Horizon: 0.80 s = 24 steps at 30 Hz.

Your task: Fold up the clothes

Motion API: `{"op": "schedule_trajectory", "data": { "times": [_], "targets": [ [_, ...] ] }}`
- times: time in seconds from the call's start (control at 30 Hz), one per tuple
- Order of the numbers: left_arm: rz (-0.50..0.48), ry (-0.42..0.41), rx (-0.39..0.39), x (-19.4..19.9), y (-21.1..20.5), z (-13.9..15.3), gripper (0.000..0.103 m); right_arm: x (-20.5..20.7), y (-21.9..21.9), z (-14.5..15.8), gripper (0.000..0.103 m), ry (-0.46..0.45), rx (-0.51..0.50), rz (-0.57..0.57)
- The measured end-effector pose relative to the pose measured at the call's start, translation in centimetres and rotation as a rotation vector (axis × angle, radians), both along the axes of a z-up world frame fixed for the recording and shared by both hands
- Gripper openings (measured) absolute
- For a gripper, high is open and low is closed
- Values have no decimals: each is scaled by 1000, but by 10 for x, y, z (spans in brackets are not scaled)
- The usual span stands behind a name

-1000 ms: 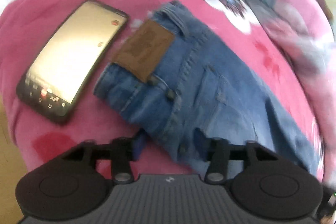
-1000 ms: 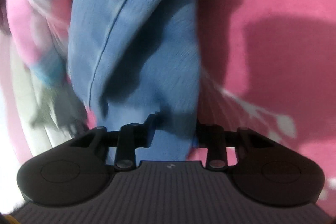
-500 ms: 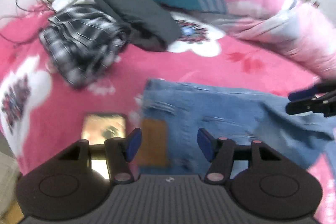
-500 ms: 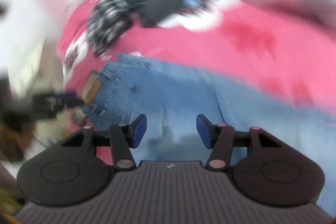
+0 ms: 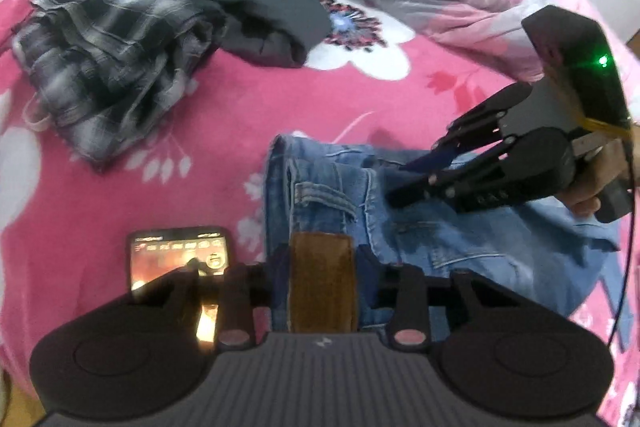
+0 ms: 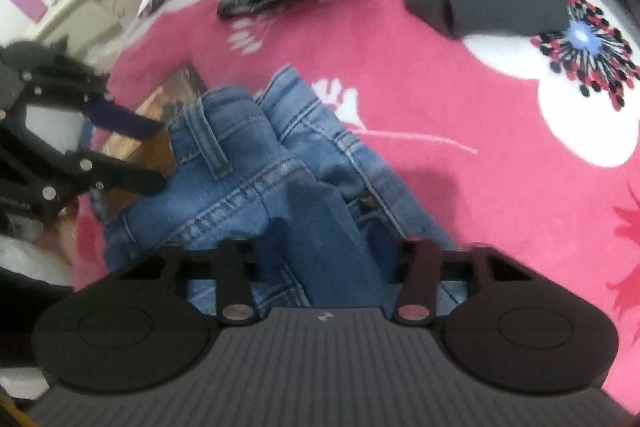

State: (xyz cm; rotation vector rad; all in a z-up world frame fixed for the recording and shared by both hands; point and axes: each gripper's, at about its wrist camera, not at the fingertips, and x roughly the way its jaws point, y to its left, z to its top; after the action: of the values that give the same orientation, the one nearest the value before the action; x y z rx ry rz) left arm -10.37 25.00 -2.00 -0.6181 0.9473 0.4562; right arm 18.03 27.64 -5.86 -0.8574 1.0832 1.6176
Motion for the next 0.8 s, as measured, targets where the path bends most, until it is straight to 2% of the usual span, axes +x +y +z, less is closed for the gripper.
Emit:
{"op": "schedule_trajectory", "data": {
  "times": [0.1, 0.3, 0.47, 0.5, 0.57, 0.63, 0.7, 0.8],
  "targets": [
    [-8, -28, -14, 1, 5, 3, 36, 2, -9, 11, 5, -14, 9, -38],
    [-5, -74, -34, 5, 18, 8, 35, -15, -15, 34, 5, -134, 61, -48],
    [-13, -29, -19, 13, 28, -10, 34, -18, -4, 11, 5, -172, 75, -39],
    [-20, -5, -12, 14, 30, -14, 28, -20, -2, 3, 5, -185, 77, -34],
    [-10, 28, 2, 14, 35, -14, 31, -24, 2, -12, 5, -209, 86, -34],
    [29, -2, 56, 9, 39, 1, 38, -28, 2, -18, 7, -230, 110, -50],
    [16, -72, 112, 9, 39, 19, 41, -32, 0, -18, 9, -240, 131, -100],
    [-68, -135, 59, 24, 34, 26, 42, -33, -2, -17, 12, -240, 152, -198]
  ]
}}
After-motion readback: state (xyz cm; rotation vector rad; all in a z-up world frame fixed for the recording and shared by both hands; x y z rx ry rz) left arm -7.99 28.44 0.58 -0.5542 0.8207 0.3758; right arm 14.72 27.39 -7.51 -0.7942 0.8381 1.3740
